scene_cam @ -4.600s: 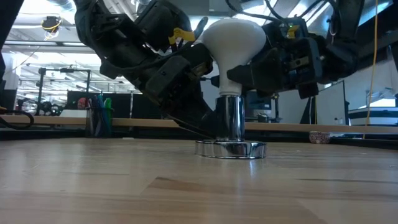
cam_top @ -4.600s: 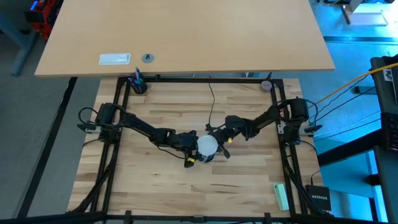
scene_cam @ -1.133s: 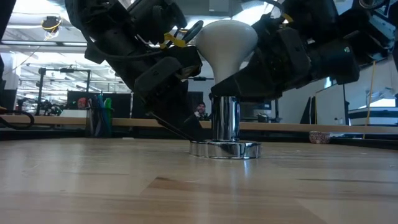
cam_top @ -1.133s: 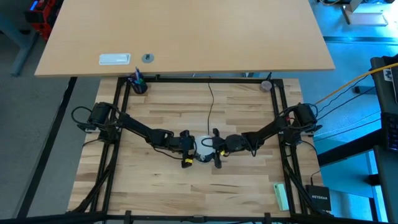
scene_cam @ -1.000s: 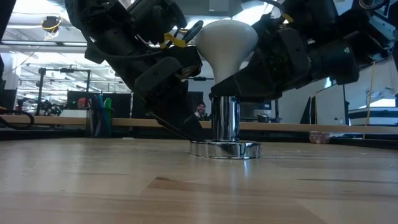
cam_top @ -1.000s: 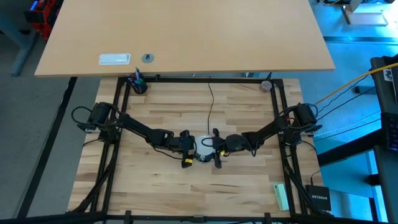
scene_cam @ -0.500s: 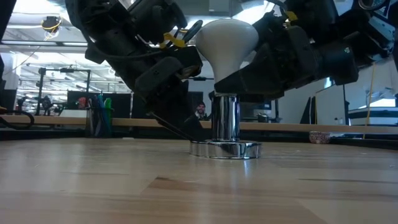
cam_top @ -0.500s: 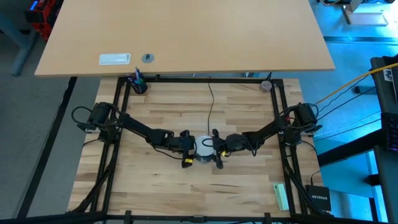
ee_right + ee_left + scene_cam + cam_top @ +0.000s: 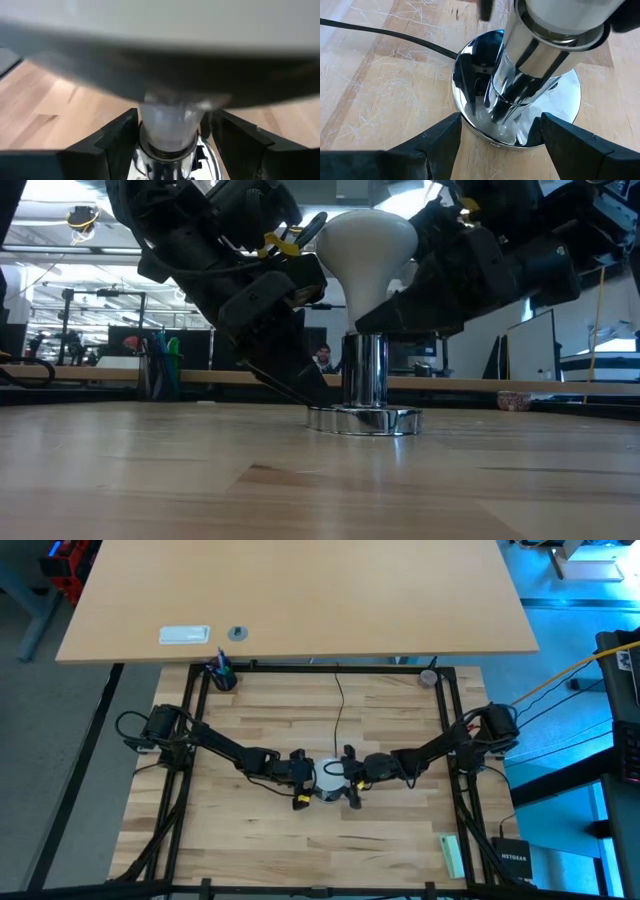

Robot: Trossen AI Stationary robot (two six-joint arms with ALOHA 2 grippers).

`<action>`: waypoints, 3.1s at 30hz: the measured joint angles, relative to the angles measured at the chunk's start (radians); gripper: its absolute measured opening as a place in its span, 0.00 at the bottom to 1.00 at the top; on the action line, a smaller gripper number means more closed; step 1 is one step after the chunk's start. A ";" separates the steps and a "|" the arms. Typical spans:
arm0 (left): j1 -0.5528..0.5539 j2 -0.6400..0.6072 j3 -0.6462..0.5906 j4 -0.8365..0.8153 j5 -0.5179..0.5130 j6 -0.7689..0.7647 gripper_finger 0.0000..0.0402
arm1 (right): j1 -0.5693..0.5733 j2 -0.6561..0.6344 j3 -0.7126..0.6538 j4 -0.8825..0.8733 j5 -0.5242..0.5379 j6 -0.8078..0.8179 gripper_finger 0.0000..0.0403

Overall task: Screw lightbulb
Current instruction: Insert the lightbulb into the lamp

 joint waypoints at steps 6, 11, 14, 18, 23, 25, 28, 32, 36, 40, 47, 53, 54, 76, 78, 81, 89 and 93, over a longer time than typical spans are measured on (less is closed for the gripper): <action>0.000 0.000 0.000 0.000 0.000 0.000 0.65 | 0.000 -0.056 0.001 -0.055 -0.044 -0.001 0.62; 0.000 0.000 0.000 -0.001 0.000 0.000 0.65 | 0.000 -0.113 -0.036 -0.077 -0.039 -0.008 0.62; 0.000 0.000 0.000 -0.002 0.000 0.000 0.65 | 0.000 -0.150 -0.089 -0.049 -0.018 -0.007 0.62; 0.000 0.000 -0.001 -0.002 0.000 0.000 0.65 | 0.000 -0.177 -0.164 0.069 -0.017 -0.005 0.62; 0.000 0.000 -0.001 -0.002 0.000 0.000 0.65 | 0.000 -0.178 -0.200 0.120 -0.023 -0.038 0.62; 0.000 0.000 -0.001 -0.002 -0.001 -0.004 0.65 | 0.001 -0.178 -0.194 0.097 0.006 -0.056 0.62; 0.000 0.000 -0.001 -0.002 0.000 -0.006 0.65 | 0.001 -0.178 -0.179 0.118 -0.009 0.033 0.62; 0.000 0.000 -0.001 -0.002 0.000 -0.008 0.65 | -0.027 -0.178 -0.189 0.126 -0.111 -0.013 0.62; 0.000 0.000 -0.001 -0.002 0.000 -0.010 0.65 | -0.127 -0.158 -0.216 0.211 -0.302 -0.064 0.62; 0.000 0.000 -0.001 -0.002 0.000 -0.011 0.65 | -0.198 -0.112 -0.200 0.240 -0.442 -0.077 0.62; 0.000 0.000 -0.001 0.000 0.000 -0.008 0.65 | -0.209 0.018 -0.124 0.281 -0.553 -0.116 0.62; 0.000 0.000 -0.001 0.003 0.000 -0.008 0.65 | -0.211 0.086 -0.048 0.289 -0.621 -0.138 0.62; 0.000 0.000 -0.001 0.003 -0.001 -0.007 0.65 | -0.211 0.092 -0.039 0.285 -0.628 -0.137 0.62; 0.000 0.000 -0.001 0.003 0.001 -0.030 0.65 | -0.141 0.090 -0.024 0.241 -0.399 -0.163 0.37; 0.000 0.000 -0.001 0.003 0.003 -0.041 0.65 | -0.109 0.089 -0.024 0.240 -0.319 -0.162 0.37; 0.000 0.000 -0.002 0.001 0.003 -0.059 0.65 | -0.063 0.090 -0.024 0.239 -0.188 -0.160 0.37; 0.000 0.001 -0.002 -0.001 0.001 -0.120 0.65 | 0.015 0.090 -0.022 0.196 0.102 -0.105 0.37; 0.000 0.001 -0.002 -0.001 -0.003 -0.132 0.65 | 0.035 0.092 -0.022 0.191 0.183 -0.064 0.37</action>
